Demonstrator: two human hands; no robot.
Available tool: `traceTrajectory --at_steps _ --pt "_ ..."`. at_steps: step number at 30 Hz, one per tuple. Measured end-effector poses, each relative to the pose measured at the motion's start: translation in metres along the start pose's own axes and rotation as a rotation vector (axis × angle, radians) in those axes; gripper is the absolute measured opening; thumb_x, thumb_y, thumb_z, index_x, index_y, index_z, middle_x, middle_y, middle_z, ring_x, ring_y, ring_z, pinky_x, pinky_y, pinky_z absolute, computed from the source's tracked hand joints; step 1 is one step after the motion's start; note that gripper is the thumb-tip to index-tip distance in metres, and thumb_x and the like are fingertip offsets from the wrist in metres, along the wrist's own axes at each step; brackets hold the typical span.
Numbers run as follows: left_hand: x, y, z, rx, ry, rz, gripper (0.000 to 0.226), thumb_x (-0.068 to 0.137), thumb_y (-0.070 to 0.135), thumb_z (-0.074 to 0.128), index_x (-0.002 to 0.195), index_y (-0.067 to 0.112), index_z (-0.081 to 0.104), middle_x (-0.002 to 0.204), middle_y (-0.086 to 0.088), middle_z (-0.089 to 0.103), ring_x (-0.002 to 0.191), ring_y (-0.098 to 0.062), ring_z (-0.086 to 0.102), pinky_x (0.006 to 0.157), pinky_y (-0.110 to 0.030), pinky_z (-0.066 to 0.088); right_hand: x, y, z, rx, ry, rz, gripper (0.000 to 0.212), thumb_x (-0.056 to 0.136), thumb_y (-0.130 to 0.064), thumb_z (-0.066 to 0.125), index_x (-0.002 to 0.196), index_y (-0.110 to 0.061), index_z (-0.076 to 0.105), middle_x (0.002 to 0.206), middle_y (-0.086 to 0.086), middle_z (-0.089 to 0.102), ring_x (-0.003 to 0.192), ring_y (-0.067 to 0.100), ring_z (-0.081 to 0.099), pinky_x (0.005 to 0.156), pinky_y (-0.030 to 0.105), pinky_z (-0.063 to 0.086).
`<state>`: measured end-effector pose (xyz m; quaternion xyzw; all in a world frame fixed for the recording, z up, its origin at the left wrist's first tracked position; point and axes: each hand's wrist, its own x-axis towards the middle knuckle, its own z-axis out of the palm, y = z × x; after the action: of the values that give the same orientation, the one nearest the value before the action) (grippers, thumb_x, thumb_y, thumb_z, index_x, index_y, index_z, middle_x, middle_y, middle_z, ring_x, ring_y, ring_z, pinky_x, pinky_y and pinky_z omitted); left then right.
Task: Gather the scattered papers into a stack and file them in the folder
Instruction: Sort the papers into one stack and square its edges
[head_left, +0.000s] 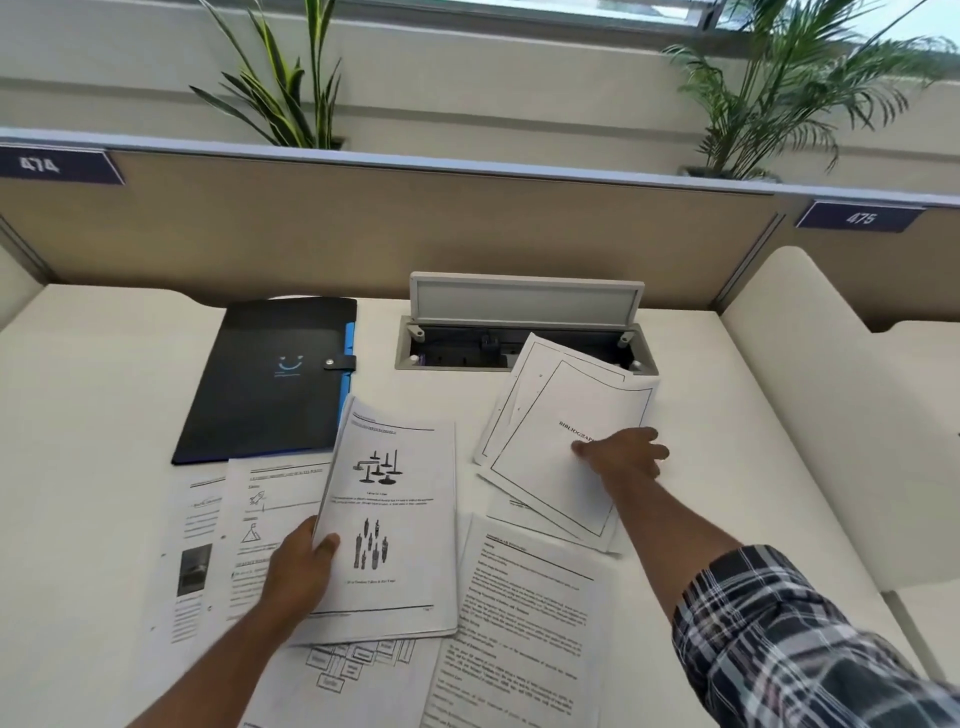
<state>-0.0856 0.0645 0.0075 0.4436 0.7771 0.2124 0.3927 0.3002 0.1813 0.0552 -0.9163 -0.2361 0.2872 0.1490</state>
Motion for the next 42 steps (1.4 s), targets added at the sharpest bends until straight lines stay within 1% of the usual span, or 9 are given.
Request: traceTrajectory --at_steps 6,10,15,19,24,27,31,38,42 --pt "0.000 -0.003 -0.001 -0.005 -0.004 0.024 0.038 0.101 0.020 0.051 0.138 0.010 0.051 0.135 -0.013 0.059 0.123 -0.034 0.053 0.104 -0.045 0.042 0.004 0.009 -0.006 0.131 -0.023 -0.018 0.101 0.067 -0.024 0.096 0.139 0.003 0.031 0.138 0.023 0.057 0.126 0.043 0.058 0.100 0.049 0.052" --pt "-0.002 -0.003 0.000 -0.010 -0.003 0.026 0.037 0.101 0.019 0.051 0.137 0.010 0.052 0.133 -0.013 0.060 0.121 -0.034 0.054 0.102 -0.043 0.042 0.004 0.021 -0.013 0.278 -0.104 0.000 0.068 0.066 -0.013 0.094 0.121 0.007 0.060 0.126 0.024 0.067 0.112 0.039 0.066 0.093 0.043 0.057" --pt "-0.005 -0.001 -0.005 -0.017 -0.028 0.022 0.041 0.101 0.020 0.051 0.140 0.010 0.050 0.137 -0.012 0.058 0.125 -0.034 0.052 0.106 -0.045 0.041 -0.002 0.023 -0.016 0.638 -0.284 0.030 0.050 0.066 0.002 0.086 0.111 0.012 0.066 0.113 0.025 0.071 0.091 0.036 0.068 0.088 0.049 0.058" --pt "-0.008 -0.004 -0.009 -0.042 -0.047 -0.005 0.043 0.101 0.020 0.052 0.143 0.010 0.048 0.139 -0.011 0.056 0.127 -0.033 0.052 0.108 -0.045 0.041 -0.012 0.024 -0.017 0.792 -0.426 0.063 0.054 0.070 0.003 0.085 0.120 0.009 0.065 0.116 0.027 0.072 0.105 0.044 0.072 0.092 0.062 0.056" --pt "-0.014 -0.007 -0.015 -0.120 -0.065 -0.007 0.043 0.101 0.018 0.052 0.142 0.010 0.047 0.138 -0.011 0.058 0.125 -0.031 0.053 0.105 -0.043 0.041 -0.022 0.038 -0.012 0.917 -0.375 -0.103 0.046 0.083 0.005 0.078 0.127 0.005 0.064 0.116 0.022 0.073 0.100 0.037 0.072 0.088 0.053 0.059" --pt "-0.015 -0.009 -0.021 -0.122 -0.047 0.016 0.042 0.100 0.017 0.052 0.142 0.011 0.048 0.138 -0.011 0.058 0.125 -0.031 0.053 0.105 -0.043 0.041 -0.028 0.042 -0.015 0.877 -0.281 -0.290 0.041 0.091 0.009 0.068 0.131 0.004 0.062 0.125 0.022 0.070 0.112 0.038 0.068 0.102 0.055 0.053" --pt "-0.016 -0.011 -0.033 -0.158 -0.023 0.024 0.042 0.100 0.019 0.054 0.142 0.012 0.049 0.136 -0.010 0.059 0.124 -0.032 0.054 0.104 -0.044 0.041 -0.035 0.040 -0.026 0.981 -0.252 -0.318 0.025 0.090 0.010 0.068 0.111 -0.005 0.067 0.129 0.025 0.067 0.108 0.034 0.067 0.104 0.047 0.051" --pt "-0.023 -0.007 -0.048 -0.301 -0.006 -0.010 0.043 0.101 0.021 0.053 0.142 0.013 0.048 0.135 -0.013 0.059 0.122 -0.036 0.055 0.103 -0.048 0.043 -0.067 0.030 -0.040 1.231 -0.536 -0.376 0.037 0.089 0.009 0.066 0.124 -0.002 0.068 0.114 0.010 0.077 0.098 0.020 0.076 0.078 0.027 0.062" --pt "-0.038 0.005 -0.045 -0.359 -0.085 0.014 0.042 0.100 0.024 0.054 0.141 0.014 0.049 0.133 -0.011 0.061 0.116 -0.033 0.058 0.100 -0.048 0.046 -0.096 0.044 -0.023 1.134 -0.700 -0.452 0.049 0.084 0.002 0.073 0.132 -0.003 0.064 0.126 0.014 0.073 0.115 0.027 0.072 0.087 0.032 0.062"
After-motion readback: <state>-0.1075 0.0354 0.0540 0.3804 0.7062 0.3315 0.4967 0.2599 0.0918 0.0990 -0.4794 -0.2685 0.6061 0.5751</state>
